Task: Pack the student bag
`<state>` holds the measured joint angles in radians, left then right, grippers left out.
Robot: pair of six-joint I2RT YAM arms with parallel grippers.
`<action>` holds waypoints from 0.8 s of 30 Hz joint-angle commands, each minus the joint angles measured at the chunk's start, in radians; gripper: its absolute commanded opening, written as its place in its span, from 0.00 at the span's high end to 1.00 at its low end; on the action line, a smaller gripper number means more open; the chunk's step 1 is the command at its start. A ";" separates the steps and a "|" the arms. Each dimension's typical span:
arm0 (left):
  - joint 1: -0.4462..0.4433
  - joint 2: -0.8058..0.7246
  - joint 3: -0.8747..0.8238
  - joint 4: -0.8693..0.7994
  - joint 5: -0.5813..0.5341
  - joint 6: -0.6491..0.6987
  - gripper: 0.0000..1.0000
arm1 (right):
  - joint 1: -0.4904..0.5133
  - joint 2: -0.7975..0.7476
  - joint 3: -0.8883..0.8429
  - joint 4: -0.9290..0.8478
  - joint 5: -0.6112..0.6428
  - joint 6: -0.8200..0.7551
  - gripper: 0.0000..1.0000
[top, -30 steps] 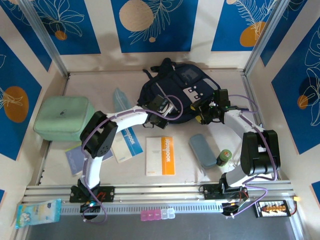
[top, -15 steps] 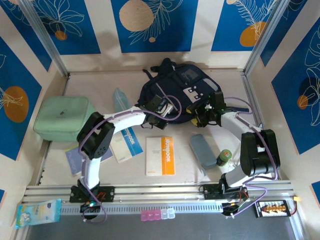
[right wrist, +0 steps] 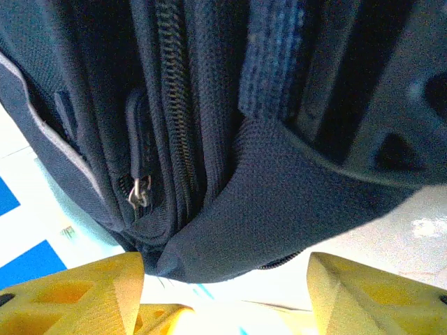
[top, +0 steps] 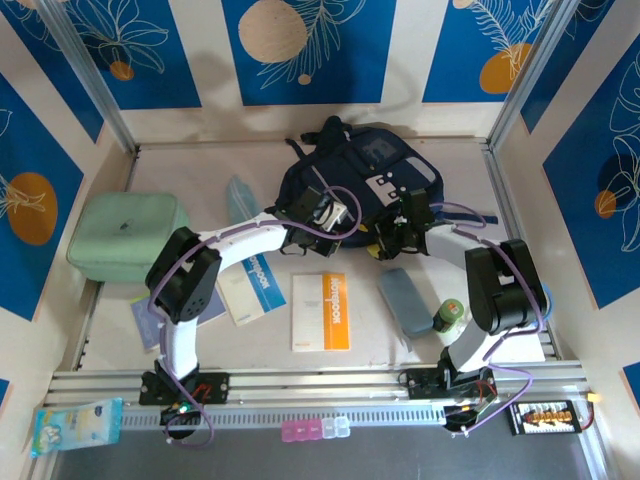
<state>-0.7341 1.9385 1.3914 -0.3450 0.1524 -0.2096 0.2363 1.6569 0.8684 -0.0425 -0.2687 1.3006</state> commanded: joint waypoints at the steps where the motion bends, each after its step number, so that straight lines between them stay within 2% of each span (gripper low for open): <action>1: 0.007 -0.017 -0.017 -0.004 -0.062 0.003 0.76 | 0.011 0.016 0.017 0.029 -0.020 0.028 0.38; 3: 0.007 -0.013 -0.013 0.004 -0.060 0.024 0.67 | 0.010 0.018 0.015 0.024 -0.011 0.028 0.40; 5: 0.007 -0.002 -0.002 0.001 -0.054 0.055 0.63 | 0.008 0.025 0.014 0.021 -0.004 0.028 0.42; 8: 0.007 0.021 0.015 -0.020 -0.061 0.096 0.62 | 0.005 0.045 0.019 0.023 -0.002 0.034 0.48; 18: 0.006 0.056 0.034 -0.029 -0.031 0.156 0.63 | 0.006 0.037 0.030 0.040 -0.004 0.024 0.81; 24: 0.007 0.096 0.073 -0.051 -0.096 0.165 0.64 | 0.005 0.000 0.048 0.013 0.000 0.000 0.84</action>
<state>-0.7334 2.0098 1.4216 -0.3656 0.0917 -0.0685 0.2363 1.6917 0.8848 -0.0124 -0.2611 1.3247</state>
